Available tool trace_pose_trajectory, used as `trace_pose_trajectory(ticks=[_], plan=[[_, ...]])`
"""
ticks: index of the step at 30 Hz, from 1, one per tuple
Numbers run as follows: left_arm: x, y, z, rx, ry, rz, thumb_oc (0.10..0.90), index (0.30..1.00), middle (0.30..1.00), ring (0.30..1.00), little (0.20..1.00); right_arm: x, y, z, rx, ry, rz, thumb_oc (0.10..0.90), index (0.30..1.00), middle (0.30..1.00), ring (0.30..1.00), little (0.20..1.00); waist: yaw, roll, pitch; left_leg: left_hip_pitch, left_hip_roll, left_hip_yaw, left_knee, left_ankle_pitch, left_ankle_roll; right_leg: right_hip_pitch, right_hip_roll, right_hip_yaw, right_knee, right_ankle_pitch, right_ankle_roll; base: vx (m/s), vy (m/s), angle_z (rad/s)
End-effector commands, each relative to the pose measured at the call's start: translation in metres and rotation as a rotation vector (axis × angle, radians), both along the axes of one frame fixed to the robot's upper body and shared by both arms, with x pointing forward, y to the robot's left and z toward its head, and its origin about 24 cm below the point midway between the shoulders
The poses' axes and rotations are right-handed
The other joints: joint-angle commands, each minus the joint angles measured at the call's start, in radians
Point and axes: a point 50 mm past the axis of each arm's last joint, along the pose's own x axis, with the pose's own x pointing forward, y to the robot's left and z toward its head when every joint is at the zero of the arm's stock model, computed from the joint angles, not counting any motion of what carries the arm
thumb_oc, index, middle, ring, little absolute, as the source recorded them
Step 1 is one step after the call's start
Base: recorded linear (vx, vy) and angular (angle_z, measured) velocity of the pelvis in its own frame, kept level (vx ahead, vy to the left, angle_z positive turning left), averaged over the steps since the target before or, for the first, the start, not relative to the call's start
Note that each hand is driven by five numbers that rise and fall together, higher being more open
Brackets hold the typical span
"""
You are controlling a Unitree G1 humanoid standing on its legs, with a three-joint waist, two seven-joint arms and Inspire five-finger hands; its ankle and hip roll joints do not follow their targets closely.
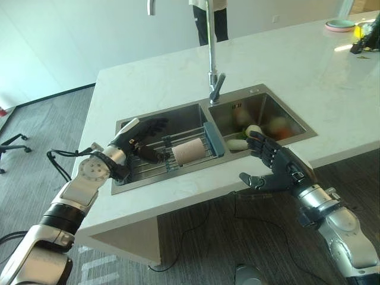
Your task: Place the dishes in the dishwasher.
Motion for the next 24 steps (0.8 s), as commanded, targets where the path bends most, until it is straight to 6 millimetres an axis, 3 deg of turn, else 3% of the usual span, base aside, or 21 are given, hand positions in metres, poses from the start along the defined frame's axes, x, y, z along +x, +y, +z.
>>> trace_pose_trajectory(ticks=[1, 23, 24], plan=[[0.016, -0.011, 0.071, -0.011, -0.282, -0.058, 0.8, 0.9, 0.9, 0.9, 0.9, 0.005, 0.004, 0.056, 0.026, -0.264, 0.074, 0.8, 0.9, 0.9, 0.9, 0.9, 0.005, 0.013, -0.06, 0.009, 0.076, -0.05, 0.083, -0.129, -0.018, 0.069, -0.06, 0.011, -0.022, -0.08, 0.119, 0.02, 0.017, -0.16], [0.02, -0.001, 0.032, 0.03, -0.125, -0.022, 0.8, 0.9, 0.9, 0.9, 0.9, 0.003, 0.0, 0.053, -0.015, -0.246, 0.079, 0.8, 0.9, 0.9, 0.9, 0.9, -0.035, 0.012, -0.071, 0.032, 0.083, -0.002, 0.083, -0.134, -0.011, 0.059, -0.044, 0.049, -0.022, -0.072, 0.123, 0.0, 0.002, -0.07], [0.02, -0.001, 0.03, 0.032, -0.115, -0.02, 0.8, 0.9, 0.9, 0.9, 0.9, 0.003, 0.0, 0.053, -0.019, -0.243, 0.079, 0.8, 0.9, 0.9, 0.9, 0.9, -0.037, 0.016, -0.073, 0.046, 0.076, -0.011, 0.083, -0.16, -0.015, 0.073, -0.049, 0.051, -0.022, -0.092, 0.133, 0.08, 0.039, -0.1]])
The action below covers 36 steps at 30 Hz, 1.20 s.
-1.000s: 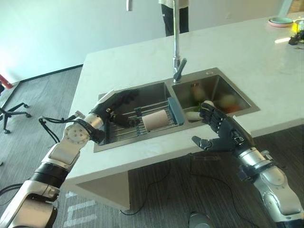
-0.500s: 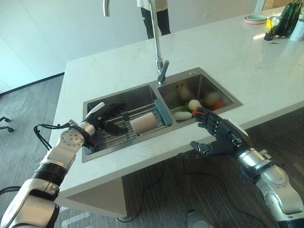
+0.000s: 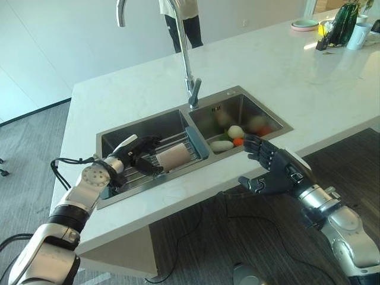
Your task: Place the dishes in the dishwasher.
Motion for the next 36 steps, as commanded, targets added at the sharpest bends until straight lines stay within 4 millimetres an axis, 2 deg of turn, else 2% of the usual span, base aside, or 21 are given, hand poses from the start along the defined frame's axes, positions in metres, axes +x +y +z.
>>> trace_pose_trajectory(ticks=[1, 25, 36], plan=[[0.021, -0.005, 0.059, -0.012, -0.237, -0.026, 0.8, 0.9, 0.9, 0.9, 0.9, 0.004, 0.001, 0.052, 0.009, -0.26, 0.044, 0.8, 0.9, 0.9, 0.9, 0.9, 0.001, 0.012, -0.072, -0.009, 0.076, -0.075, 0.116, -0.162, -0.012, 0.062, -0.07, -0.002, 0.0, -0.109, 0.132, 0.09, 0.04, -0.08], [0.02, 0.015, 0.041, 0.033, -0.189, 0.082, 0.8, 0.9, 0.9, 0.9, 0.9, 0.0, -0.002, 0.054, -0.025, -0.252, 0.05, 0.8, 0.9, 0.9, 0.9, 0.9, -0.034, 0.01, -0.078, 0.012, 0.078, -0.051, 0.116, -0.166, -0.009, 0.062, -0.056, 0.027, 0.0, -0.106, 0.132, 0.0, 0.001, -0.02], [0.019, 0.018, 0.035, 0.028, -0.171, 0.106, 0.8, 0.9, 0.9, 0.9, 0.9, -0.001, -0.002, 0.054, -0.067, -0.237, 0.074, 0.8, 0.9, 0.9, 0.9, 0.9, -0.038, 0.005, -0.075, 0.017, 0.077, -0.05, 0.116, -0.164, -0.008, 0.066, -0.051, 0.039, 0.0, -0.105, 0.13, 0.03, 0.004, -0.03]])
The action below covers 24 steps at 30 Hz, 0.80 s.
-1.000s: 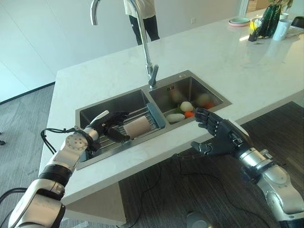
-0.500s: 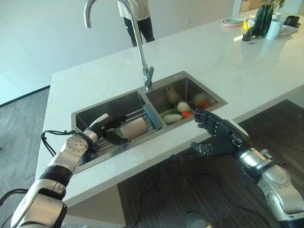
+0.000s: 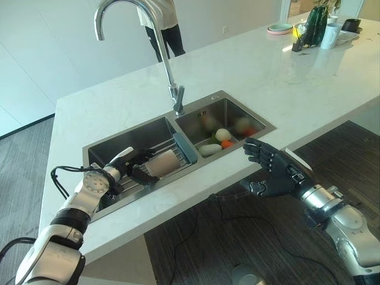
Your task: Place the dishes in the dishwasher.
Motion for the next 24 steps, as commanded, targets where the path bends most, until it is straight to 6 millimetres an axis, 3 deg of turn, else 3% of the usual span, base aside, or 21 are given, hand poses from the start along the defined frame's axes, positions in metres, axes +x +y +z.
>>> trace_pose_trajectory(ticks=[1, 24], plan=[[0.023, 0.004, 0.06, -0.048, -0.262, 0.049, 0.8, 0.9, 0.9, 0.9, 0.9, 0.001, 0.004, 0.053, -0.015, -0.263, 0.052, 0.8, 0.9, 0.9, 0.9, 0.9, 0.008, -0.007, -0.068, -0.031, 0.077, -0.078, 0.144, -0.163, -0.002, 0.047, -0.07, 0.006, 0.012, -0.107, 0.129, 0.0, 0.0, 0.0], [0.02, 0.021, 0.043, -0.041, -0.183, 0.164, 0.8, 0.9, 0.9, 0.9, 0.9, -0.001, 0.006, 0.054, -0.047, -0.245, 0.094, 0.8, 0.9, 0.9, 0.9, 0.9, -0.023, -0.015, -0.073, -0.014, 0.08, -0.048, 0.144, -0.165, 0.0, 0.039, -0.058, 0.03, 0.012, -0.102, 0.132, 0.02, -0.006, -0.06]])
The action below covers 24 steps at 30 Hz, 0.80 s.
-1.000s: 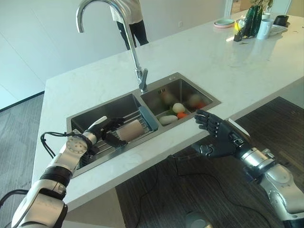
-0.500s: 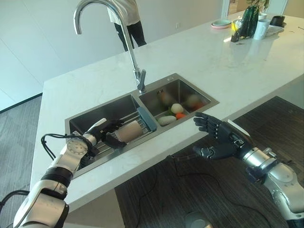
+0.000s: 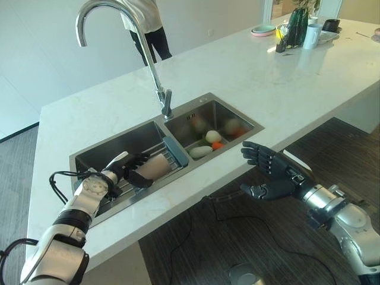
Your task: Place the dishes in the dishwasher.
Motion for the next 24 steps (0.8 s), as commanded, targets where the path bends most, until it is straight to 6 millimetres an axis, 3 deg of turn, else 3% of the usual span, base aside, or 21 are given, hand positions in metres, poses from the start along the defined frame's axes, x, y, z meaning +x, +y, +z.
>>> trace_pose_trajectory(ticks=[1, 20, 21, 22, 23, 24], plan=[[0.023, 0.011, 0.056, -0.018, -0.22, 0.078, 0.8, 0.9, 0.9, 0.9, 0.9, -0.001, 0.008, 0.053, 0.0, -0.262, 0.067, 0.8, 0.9, 0.9, 0.9, 0.9, 0.003, -0.014, -0.072, -0.044, 0.064, -0.077, 0.15, -0.158, 0.015, 0.042, -0.088, -0.007, 0.014, -0.095, 0.125, 0.03, -0.001, -0.06], [0.008, 0.027, 0.027, -0.052, -0.086, 0.165, 0.8, 0.9, 0.9, 0.9, 0.9, -0.003, 0.004, 0.055, -0.019, -0.243, 0.086, 0.8, 0.9, 0.9, 0.9, 0.9, -0.013, -0.021, -0.069, -0.036, 0.068, -0.062, 0.15, -0.158, 0.013, 0.037, -0.08, -0.002, 0.014, -0.095, 0.121, 0.01, 0.0, -0.03], [0.007, 0.027, 0.025, -0.05, -0.071, 0.167, 0.584, 0.575, 0.575, 0.575, 0.575, -0.003, 0.004, 0.054, -0.02, -0.242, 0.085, 0.8, 0.9, 0.9, 0.9, 0.9, -0.012, -0.022, -0.07, -0.037, 0.07, -0.06, 0.15, -0.157, 0.013, 0.037, -0.08, -0.004, 0.014, -0.095, 0.12, 0.0, 0.0, 0.0], [0.006, 0.028, 0.023, -0.047, -0.064, 0.169, 0.475, 0.413, 0.413, 0.413, 0.413, -0.004, 0.003, 0.054, -0.02, -0.242, 0.085, 0.8, 0.9, 0.9, 0.9, 0.9, -0.012, -0.023, -0.07, -0.036, 0.069, -0.061, 0.15, -0.157, 0.013, 0.038, -0.079, -0.003, 0.014, -0.095, 0.12, 0.0, 0.0, 0.0], [0.005, 0.028, 0.021, -0.045, -0.061, 0.172, 0.4, 0.3, 0.3, 0.3, 0.3, -0.004, 0.003, 0.055, -0.018, -0.243, 0.084, 0.8, 0.9, 0.9, 0.9, 0.9, -0.011, -0.024, -0.071, -0.036, 0.069, -0.061, 0.15, -0.157, 0.013, 0.037, -0.079, -0.003, 0.014, -0.095, 0.12, 0.0, 0.0, 0.0], [0.004, 0.029, 0.02, -0.045, -0.058, 0.177, 0.4, 0.3, 0.3, 0.3, 0.3, -0.005, 0.003, 0.054, -0.016, -0.242, 0.083, 0.8, 0.9, 0.9, 0.9, 0.9, -0.011, -0.024, -0.071, -0.037, 0.069, -0.063, 0.15, -0.157, 0.013, 0.036, -0.078, -0.003, 0.014, -0.094, 0.12, 0.0, 0.0, 0.0]])
